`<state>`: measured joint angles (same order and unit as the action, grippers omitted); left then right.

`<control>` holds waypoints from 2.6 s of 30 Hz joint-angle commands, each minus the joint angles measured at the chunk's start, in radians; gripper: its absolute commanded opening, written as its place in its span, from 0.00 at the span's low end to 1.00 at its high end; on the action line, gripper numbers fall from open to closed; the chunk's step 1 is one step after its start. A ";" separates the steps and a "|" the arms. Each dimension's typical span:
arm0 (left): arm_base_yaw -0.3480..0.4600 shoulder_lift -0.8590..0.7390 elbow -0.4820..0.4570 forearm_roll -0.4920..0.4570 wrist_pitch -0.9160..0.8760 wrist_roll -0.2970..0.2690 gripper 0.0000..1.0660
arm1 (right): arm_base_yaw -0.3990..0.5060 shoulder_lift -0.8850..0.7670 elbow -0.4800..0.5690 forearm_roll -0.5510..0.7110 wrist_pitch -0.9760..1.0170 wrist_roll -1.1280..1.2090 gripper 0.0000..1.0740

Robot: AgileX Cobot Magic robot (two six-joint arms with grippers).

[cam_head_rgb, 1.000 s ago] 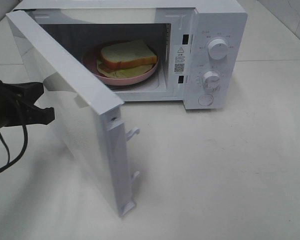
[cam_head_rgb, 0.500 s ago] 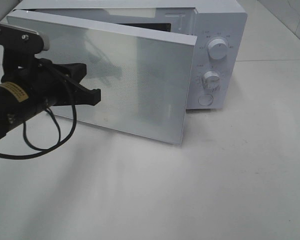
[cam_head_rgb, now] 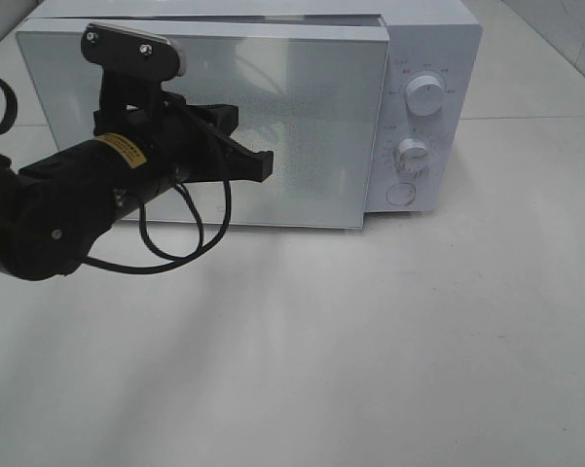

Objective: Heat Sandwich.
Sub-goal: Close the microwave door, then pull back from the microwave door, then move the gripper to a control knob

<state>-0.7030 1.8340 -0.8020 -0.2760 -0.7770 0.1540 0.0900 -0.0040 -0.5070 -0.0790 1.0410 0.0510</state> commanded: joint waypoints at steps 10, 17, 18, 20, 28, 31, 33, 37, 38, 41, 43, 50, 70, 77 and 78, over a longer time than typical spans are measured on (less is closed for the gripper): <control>-0.031 0.107 -0.202 -0.024 0.091 0.004 0.00 | -0.008 -0.027 0.001 -0.001 -0.005 -0.006 0.71; -0.031 0.164 -0.299 -0.034 0.124 0.006 0.00 | -0.008 -0.027 0.001 -0.001 -0.005 -0.006 0.71; -0.031 0.164 -0.299 -0.034 0.124 0.006 0.00 | -0.008 -0.027 0.001 -0.001 -0.005 -0.006 0.71; -0.031 0.189 -0.347 -0.037 0.146 0.025 0.00 | -0.008 -0.027 0.001 -0.001 -0.005 -0.006 0.71; -0.030 0.243 -0.460 -0.091 0.193 0.064 0.00 | -0.008 -0.027 0.001 -0.001 -0.005 -0.006 0.71; -0.020 0.271 -0.507 -0.095 0.221 0.104 0.00 | -0.008 -0.027 0.001 -0.001 -0.005 -0.006 0.71; -0.016 0.287 -0.537 -0.111 0.228 0.110 0.00 | -0.008 -0.027 0.001 -0.001 -0.005 -0.006 0.71; -0.004 0.304 -0.568 -0.131 0.254 0.111 0.00 | -0.008 -0.027 0.001 -0.001 -0.005 -0.006 0.71; -0.004 0.304 -0.568 -0.128 0.255 0.117 0.00 | -0.008 -0.027 0.001 -0.001 -0.005 -0.006 0.71; -0.004 0.304 -0.568 -0.123 0.258 0.132 0.00 | -0.008 -0.027 0.001 -0.001 -0.005 -0.006 0.71; -0.004 0.304 -0.568 -0.123 0.259 0.130 0.00 | -0.008 -0.027 0.001 -0.001 -0.005 -0.006 0.71; -0.004 0.275 -0.549 -0.117 0.275 0.130 0.00 | -0.008 -0.027 0.001 -0.001 -0.005 -0.006 0.71; -0.120 0.075 -0.240 -0.110 0.223 0.129 0.00 | -0.008 -0.027 0.001 -0.001 -0.005 -0.006 0.71; -0.131 -0.027 -0.151 -0.117 0.338 0.127 0.02 | -0.008 -0.027 0.001 -0.001 -0.005 -0.006 0.71; -0.131 -0.058 -0.130 -0.124 0.395 0.127 0.07 | -0.008 -0.027 0.001 -0.001 -0.005 -0.006 0.71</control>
<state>-0.8290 1.8220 -0.9570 -0.3900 -0.4530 0.2880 0.0900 -0.0040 -0.5070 -0.0790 1.0410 0.0510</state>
